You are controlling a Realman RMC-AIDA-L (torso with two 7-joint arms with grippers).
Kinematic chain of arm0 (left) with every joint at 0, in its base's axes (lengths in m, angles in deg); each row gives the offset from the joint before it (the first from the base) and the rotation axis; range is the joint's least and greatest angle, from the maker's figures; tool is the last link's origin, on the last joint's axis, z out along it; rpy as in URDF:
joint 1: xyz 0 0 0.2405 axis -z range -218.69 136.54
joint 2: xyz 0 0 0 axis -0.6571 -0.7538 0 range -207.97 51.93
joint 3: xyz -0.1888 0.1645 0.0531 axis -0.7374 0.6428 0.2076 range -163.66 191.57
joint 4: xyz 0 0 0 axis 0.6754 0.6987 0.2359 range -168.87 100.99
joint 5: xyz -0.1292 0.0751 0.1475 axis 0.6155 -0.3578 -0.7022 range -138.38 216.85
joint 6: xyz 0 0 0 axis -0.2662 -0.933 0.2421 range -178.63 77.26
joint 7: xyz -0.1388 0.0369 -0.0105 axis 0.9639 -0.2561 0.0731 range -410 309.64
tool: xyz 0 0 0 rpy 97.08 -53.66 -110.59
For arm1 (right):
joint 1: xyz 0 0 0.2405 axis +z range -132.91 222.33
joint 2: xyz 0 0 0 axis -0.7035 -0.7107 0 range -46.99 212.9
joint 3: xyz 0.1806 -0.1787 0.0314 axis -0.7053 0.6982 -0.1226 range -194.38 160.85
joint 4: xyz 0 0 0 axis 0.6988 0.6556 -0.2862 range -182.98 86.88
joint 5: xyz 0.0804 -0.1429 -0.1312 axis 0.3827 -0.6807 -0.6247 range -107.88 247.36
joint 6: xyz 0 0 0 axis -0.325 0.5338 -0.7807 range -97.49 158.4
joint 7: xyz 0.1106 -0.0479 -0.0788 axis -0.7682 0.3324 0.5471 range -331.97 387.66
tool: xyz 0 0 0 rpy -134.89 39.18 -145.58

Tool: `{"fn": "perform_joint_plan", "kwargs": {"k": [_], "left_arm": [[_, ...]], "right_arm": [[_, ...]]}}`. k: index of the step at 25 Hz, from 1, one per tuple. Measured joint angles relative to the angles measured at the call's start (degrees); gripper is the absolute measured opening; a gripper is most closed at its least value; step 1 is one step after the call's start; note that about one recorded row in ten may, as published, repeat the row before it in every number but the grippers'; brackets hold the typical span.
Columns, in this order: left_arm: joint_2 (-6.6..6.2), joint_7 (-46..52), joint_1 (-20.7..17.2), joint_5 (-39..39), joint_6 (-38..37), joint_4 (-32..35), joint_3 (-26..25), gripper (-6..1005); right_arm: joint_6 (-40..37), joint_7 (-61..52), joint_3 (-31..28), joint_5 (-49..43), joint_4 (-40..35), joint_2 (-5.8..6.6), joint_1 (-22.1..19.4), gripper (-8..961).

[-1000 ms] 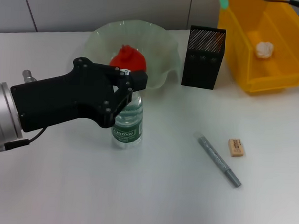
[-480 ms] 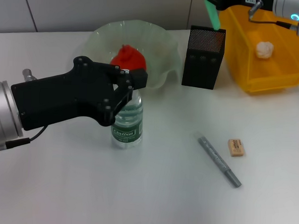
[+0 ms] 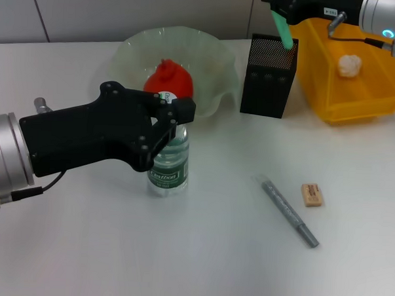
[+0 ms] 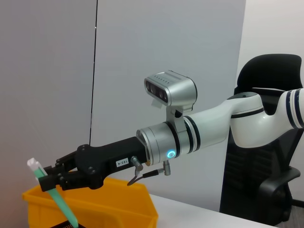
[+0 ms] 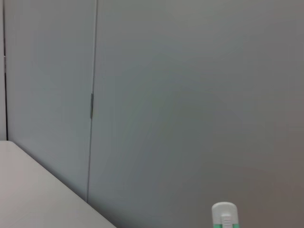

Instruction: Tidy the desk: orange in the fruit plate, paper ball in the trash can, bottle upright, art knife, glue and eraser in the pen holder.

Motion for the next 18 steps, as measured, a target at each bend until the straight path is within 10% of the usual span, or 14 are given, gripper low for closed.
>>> {"fn": "perform_joint_plan", "kwargs": {"k": [18], "left_arm": [[0.01, -0.17, -0.1, 0.07, 0.0, -0.16, 0.06, -1]], "right_arm": [[-1.75, -1.34, -0.1, -0.04, 2.27, -0.09, -0.61, 191]]}}
